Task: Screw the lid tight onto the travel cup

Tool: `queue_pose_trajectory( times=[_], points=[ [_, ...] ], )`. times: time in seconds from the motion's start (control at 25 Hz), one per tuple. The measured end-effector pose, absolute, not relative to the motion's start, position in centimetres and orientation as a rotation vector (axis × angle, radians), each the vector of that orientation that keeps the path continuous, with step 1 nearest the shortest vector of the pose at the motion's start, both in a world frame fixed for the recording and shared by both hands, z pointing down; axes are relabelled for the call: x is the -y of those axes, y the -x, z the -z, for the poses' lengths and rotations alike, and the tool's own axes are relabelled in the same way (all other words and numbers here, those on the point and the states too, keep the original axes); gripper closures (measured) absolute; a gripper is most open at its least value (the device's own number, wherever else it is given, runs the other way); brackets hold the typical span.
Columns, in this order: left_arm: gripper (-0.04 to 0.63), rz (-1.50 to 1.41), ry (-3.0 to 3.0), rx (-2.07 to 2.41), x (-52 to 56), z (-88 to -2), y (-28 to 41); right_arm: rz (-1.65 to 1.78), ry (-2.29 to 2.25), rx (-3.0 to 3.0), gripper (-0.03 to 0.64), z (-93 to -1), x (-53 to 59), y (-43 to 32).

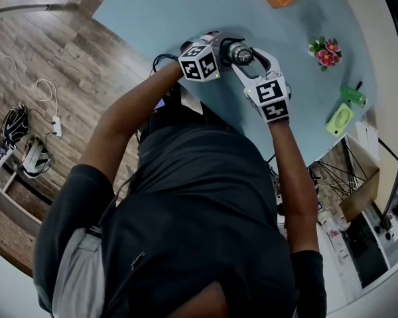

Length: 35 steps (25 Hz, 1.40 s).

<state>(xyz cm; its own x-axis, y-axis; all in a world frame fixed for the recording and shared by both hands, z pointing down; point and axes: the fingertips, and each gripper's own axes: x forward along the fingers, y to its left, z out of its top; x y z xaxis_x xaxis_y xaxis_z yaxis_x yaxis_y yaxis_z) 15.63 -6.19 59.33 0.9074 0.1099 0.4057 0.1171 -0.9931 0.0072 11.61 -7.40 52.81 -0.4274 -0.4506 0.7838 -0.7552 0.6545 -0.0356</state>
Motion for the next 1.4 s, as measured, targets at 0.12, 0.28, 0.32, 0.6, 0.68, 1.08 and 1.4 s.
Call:
queue_pose_trajectory(
  times=[0.12, 0.28, 0.32, 0.6, 0.68, 1.08, 1.4],
  points=[
    [0.166, 0.636, 3.050, 0.185, 6.2, -59.3, -15.6, -0.363, -0.820, 2.065, 0.361, -52.7, 7.0, -11.6],
    [0.167, 0.629, 3.052, 0.188, 6.2, -59.3, -15.8, -0.031, -0.518, 2.034, 0.362, -51.2, 6.9, -11.1],
    [0.166, 0.628, 3.053, 0.189, 6.2, -59.3, -15.8, 0.072, -0.408, 2.016, 0.362, -50.9, 6.7, -10.9],
    [0.166, 0.626, 3.055, 0.191, 6.2, -59.3, -15.9, 0.379, 0.097, 1.868, 0.362, -51.9, 5.8, -10.8],
    [0.166, 0.625, 3.053, 0.192, 6.1, -59.3, -16.0, 0.398, 0.143, 1.858, 0.365, -52.4, 5.7, -10.8],
    [0.166, 0.621, 3.049, 0.199, 6.2, -59.2, -16.0, 0.249, 0.241, 1.883, 0.376, -52.7, 6.0, -11.0],
    [0.166, 0.620, 3.051, 0.188, 6.2, -59.3, -16.0, -0.055, -0.263, 1.971, 0.376, -52.9, 6.8, -10.7]
  ],
)
